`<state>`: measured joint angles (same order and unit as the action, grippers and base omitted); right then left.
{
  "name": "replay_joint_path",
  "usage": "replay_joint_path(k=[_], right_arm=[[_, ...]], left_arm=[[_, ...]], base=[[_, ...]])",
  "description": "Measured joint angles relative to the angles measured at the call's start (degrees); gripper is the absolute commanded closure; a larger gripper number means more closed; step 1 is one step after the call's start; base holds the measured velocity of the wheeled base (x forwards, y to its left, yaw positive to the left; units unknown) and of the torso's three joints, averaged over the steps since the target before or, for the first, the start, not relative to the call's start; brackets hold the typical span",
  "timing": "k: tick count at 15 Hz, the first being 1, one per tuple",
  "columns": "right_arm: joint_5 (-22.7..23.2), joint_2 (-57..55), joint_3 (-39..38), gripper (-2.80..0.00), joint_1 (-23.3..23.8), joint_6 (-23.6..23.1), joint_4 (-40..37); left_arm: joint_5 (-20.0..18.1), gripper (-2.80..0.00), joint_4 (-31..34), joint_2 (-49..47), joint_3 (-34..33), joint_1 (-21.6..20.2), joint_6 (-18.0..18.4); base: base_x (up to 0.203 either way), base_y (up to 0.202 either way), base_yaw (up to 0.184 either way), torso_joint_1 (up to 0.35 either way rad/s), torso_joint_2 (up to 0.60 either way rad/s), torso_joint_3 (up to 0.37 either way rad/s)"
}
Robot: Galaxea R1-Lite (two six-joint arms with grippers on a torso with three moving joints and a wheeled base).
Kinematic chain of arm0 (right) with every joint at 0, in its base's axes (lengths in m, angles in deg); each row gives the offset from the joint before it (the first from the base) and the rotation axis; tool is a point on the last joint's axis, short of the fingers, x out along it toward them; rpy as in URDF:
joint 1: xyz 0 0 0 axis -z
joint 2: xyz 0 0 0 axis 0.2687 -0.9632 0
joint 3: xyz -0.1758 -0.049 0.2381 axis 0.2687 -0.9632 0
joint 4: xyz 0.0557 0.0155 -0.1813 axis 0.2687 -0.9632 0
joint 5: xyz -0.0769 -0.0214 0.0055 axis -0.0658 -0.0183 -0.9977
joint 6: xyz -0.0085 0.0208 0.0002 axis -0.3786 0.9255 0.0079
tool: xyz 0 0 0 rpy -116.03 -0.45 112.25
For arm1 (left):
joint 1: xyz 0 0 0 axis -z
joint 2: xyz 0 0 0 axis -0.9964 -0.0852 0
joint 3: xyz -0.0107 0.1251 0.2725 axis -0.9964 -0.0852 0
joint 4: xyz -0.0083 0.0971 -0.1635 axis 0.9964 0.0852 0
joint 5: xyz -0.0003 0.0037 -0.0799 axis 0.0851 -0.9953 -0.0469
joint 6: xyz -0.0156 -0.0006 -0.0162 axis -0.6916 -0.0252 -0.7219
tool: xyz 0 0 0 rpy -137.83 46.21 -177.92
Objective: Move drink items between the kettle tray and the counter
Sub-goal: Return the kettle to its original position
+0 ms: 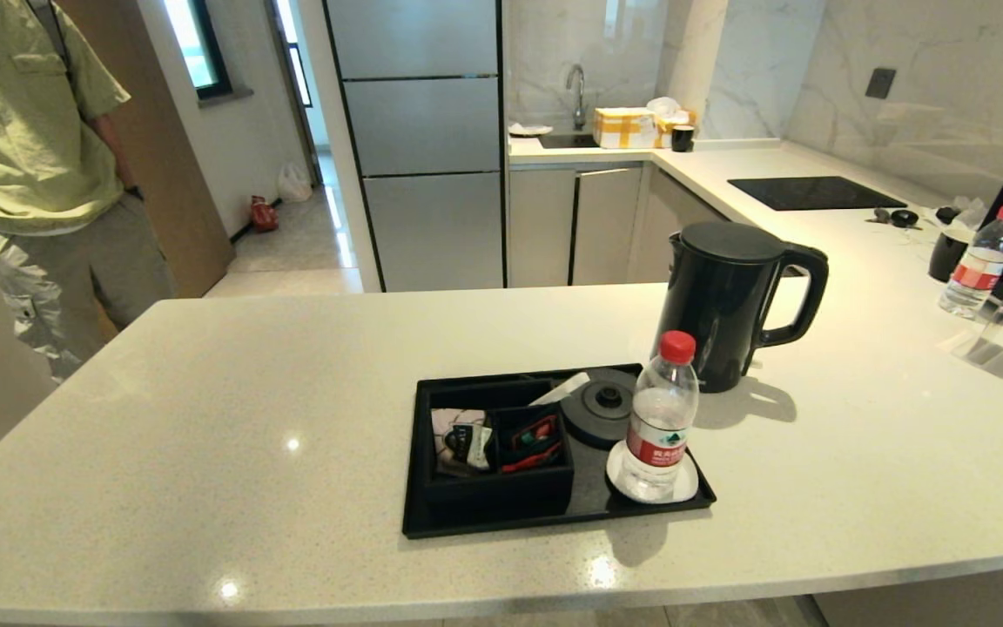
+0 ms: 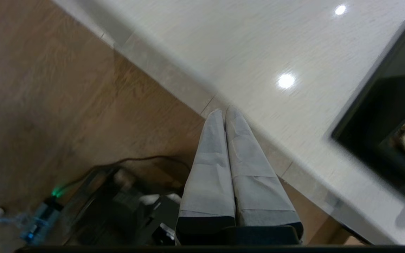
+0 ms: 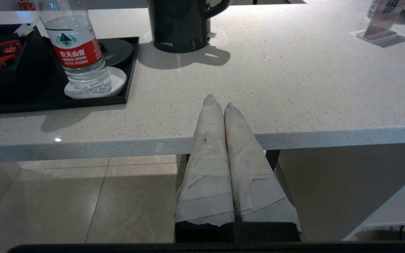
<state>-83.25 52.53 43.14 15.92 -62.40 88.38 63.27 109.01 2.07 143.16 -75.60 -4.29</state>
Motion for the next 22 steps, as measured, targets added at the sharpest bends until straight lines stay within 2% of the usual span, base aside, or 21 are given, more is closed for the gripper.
replay_joint_path(k=[3, 5, 8, 10, 12, 13, 15, 17, 18, 20, 22], right_arm=[[0.0, 0.0, 0.0, 0.00, 0.0, 0.0, 0.0], [0.0, 0.0, 0.0, 0.00, 0.0, 0.0, 0.0], [0.0, 0.0, 0.0, 0.00, 0.0, 0.0, 0.0], [0.0, 0.0, 0.0, 0.00, 0.0, 0.0, 0.0], [0.0, 0.0, 0.0, 0.00, 0.0, 0.0, 0.0], [0.0, 0.0, 0.0, 0.00, 0.0, 0.0, 0.0], [0.0, 0.0, 0.0, 0.00, 0.0, 0.0, 0.0], [0.0, 0.0, 0.0, 0.00, 0.0, 0.0, 0.0], [0.0, 0.0, 0.0, 0.00, 0.0, 0.0, 0.0], [0.0, 0.0, 0.0, 0.00, 0.0, 0.0, 0.0], [0.0, 0.0, 0.0, 0.00, 0.0, 0.0, 0.0]], left_arm=[[-3.5, 0.00, 6.3, 13.1, -6.4, -4.0, 0.3], [-6.6, 0.00, 8.7, 20.2, -9.2, -5.5, 2.2], [-13.6, 0.00, 13.3, 31.1, -10.6, -9.4, 9.0], [-17.6, 0.00, 15.5, 36.6, -11.5, -13.3, 14.5], [-20.7, 0.00, 16.7, 42.2, -12.4, -16.7, 21.9], [-20.7, 0.00, 16.5, 44.0, -12.9, -17.7, 25.7], [-17.6, 0.00, 10.6, 46.0, -14.2, -17.4, 31.8], [-16.5, 0.00, 3.7, 47.0, -15.6, -14.7, 35.8], [-16.1, 0.00, 2.7, 47.5, -16.3, -13.6, 38.0], [-15.9, 0.00, -0.4, 48.7, -18.3, -11.8, 40.8], [-15.3, 0.00, -10.2, 49.9, -22.9, -9.7, 43.7]], base=[[0.000, 0.000, 0.000, 0.000, 0.00, 0.000], [0.000, 0.000, 0.000, 0.000, 0.00, 0.000], [0.000, 0.000, 0.000, 0.000, 0.00, 0.000], [0.000, 0.000, 0.000, 0.000, 0.00, 0.000], [0.000, 0.000, 0.000, 0.000, 0.00, 0.000], [0.000, 0.000, 0.000, 0.000, 0.00, 0.000], [0.000, 0.000, 0.000, 0.000, 0.00, 0.000], [0.000, 0.000, 0.000, 0.000, 0.00, 0.000], [0.000, 0.000, 0.000, 0.000, 0.00, 0.000], [0.000, 0.000, 0.000, 0.000, 0.00, 0.000], [0.000, 0.000, 0.000, 0.000, 0.00, 0.000]])
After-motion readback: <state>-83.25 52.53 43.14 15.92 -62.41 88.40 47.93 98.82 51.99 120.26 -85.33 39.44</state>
